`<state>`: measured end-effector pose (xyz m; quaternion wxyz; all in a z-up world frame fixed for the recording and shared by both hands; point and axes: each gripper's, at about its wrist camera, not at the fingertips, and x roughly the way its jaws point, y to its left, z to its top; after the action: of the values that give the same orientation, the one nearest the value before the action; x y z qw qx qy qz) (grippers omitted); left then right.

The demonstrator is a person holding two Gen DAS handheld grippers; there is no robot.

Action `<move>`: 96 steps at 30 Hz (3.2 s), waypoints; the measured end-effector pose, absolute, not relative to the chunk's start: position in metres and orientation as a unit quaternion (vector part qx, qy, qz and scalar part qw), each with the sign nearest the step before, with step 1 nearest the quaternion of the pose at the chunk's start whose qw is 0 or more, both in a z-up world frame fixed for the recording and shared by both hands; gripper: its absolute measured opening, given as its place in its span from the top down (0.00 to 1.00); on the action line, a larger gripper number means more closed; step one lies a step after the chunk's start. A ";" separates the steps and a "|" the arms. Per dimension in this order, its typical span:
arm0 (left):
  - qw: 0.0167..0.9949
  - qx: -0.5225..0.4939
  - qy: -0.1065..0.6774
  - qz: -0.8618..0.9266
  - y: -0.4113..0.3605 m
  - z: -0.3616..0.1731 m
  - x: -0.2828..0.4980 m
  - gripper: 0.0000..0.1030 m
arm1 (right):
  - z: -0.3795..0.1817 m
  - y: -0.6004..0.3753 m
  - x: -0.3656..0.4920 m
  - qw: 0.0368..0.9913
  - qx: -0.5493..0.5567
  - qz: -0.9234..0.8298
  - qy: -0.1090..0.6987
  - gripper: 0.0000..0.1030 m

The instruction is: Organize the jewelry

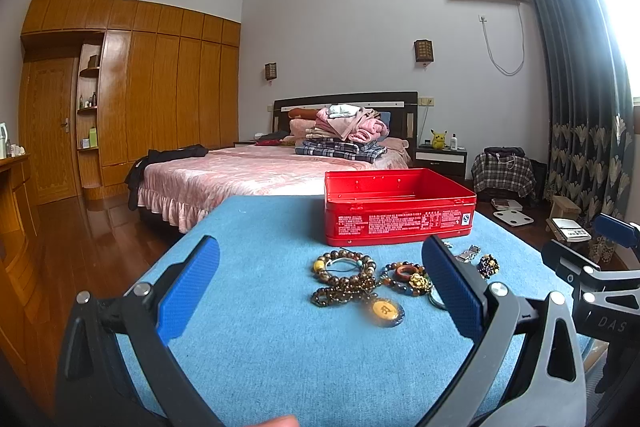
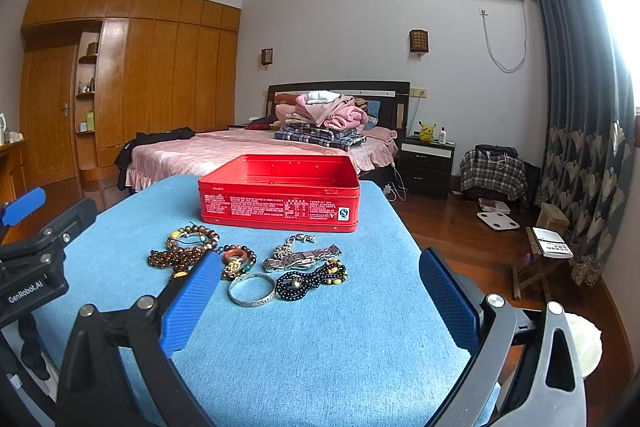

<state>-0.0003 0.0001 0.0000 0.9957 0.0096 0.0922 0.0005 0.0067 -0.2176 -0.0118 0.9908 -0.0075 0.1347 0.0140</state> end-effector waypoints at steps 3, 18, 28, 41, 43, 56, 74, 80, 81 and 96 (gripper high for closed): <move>0.996 0.010 0.092 0.000 0.000 0.000 0.000 0.05 | -0.012 -0.218 0.007 0.991 -0.007 0.014 0.135 0.06; 0.996 0.010 0.092 0.000 0.000 0.000 0.000 0.05 | -0.012 -0.218 0.007 0.991 -0.006 0.013 0.135 0.06; 0.996 0.010 0.092 0.000 0.000 0.000 0.000 0.05 | -0.012 -0.218 0.007 0.991 -0.005 0.013 0.135 0.06; 0.996 0.011 0.092 0.001 0.000 0.000 0.000 0.05 | -0.012 -0.218 0.007 0.991 -0.005 0.013 0.135 0.06; 0.996 0.010 0.092 0.001 0.000 0.000 0.000 0.05 | -0.012 -0.218 0.007 0.991 -0.005 0.014 0.135 0.06; 0.996 0.011 0.092 0.001 0.001 -0.001 -0.001 0.05 | -0.012 -0.218 0.007 0.991 -0.004 0.013 0.135 0.06; 0.967 0.007 0.253 -0.040 -0.020 -0.046 0.062 0.07 | -0.023 -0.240 0.024 0.985 0.015 0.008 0.173 0.06; 0.955 -0.002 0.293 -0.042 -0.032 -0.056 0.086 0.28 | -0.026 -0.245 0.029 0.983 0.024 0.011 0.180 0.06; 0.954 -0.007 0.297 -0.039 -0.031 -0.057 0.089 0.28 | -0.026 -0.246 0.030 0.983 0.026 0.012 0.181 0.06; 0.931 -0.038 0.363 -0.001 -0.028 -0.063 0.129 0.44 | -0.033 -0.253 0.043 0.980 0.040 0.021 0.193 0.06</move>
<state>0.1290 -0.0279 -0.0635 0.9311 -0.0384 0.3628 -0.0007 0.0431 -0.2525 -0.0332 0.9801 0.0399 0.1931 0.0214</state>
